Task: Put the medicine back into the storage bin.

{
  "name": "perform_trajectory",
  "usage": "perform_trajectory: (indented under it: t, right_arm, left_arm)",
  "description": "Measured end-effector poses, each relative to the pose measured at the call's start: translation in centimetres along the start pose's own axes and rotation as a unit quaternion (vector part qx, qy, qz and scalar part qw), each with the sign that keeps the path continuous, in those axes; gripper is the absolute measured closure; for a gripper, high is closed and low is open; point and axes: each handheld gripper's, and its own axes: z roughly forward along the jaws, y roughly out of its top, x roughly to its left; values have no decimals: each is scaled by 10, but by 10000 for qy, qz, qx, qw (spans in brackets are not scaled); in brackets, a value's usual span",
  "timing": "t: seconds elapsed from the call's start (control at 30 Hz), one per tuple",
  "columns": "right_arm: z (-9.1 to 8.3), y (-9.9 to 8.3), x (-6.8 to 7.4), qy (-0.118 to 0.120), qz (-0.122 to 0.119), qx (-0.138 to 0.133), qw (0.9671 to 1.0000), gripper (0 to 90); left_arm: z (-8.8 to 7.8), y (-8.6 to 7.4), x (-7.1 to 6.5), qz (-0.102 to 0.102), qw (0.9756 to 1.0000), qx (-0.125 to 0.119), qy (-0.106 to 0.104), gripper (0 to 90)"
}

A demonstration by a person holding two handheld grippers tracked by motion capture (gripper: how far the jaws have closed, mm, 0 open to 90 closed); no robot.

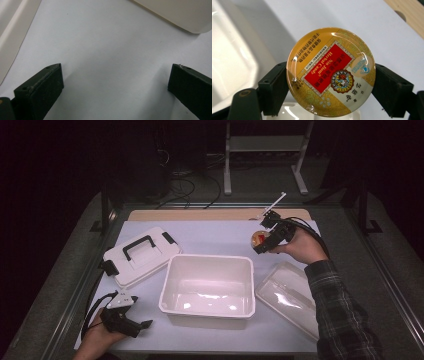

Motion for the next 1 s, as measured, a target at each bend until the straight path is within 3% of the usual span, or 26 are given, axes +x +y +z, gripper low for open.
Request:
perform_trajectory:
  t: [0.17, 0.37, 0.6, 1.0]
  right_arm:
    - [-13, 2, 11, 122, -140, -124, 9997, 199]
    - [-24, 3, 31, 181, -498, -207, 9984, 199]
    - [-29, 4, 55, 334, -916, -286, 9948, 199]
    - [-22, 1, 87, 705, -1523, -343, 9852, 198]
  left_arm:
    - [0, 0, 0, 0, 10000, -1, 0, 0]
    - [0, 0, 0, -1, 10000, -2, 1, 0]
    - [0, 0, 0, 2, 10000, 4, -1, 0]
    - [0, 0, 0, 2, 10000, 1, -3, 0]
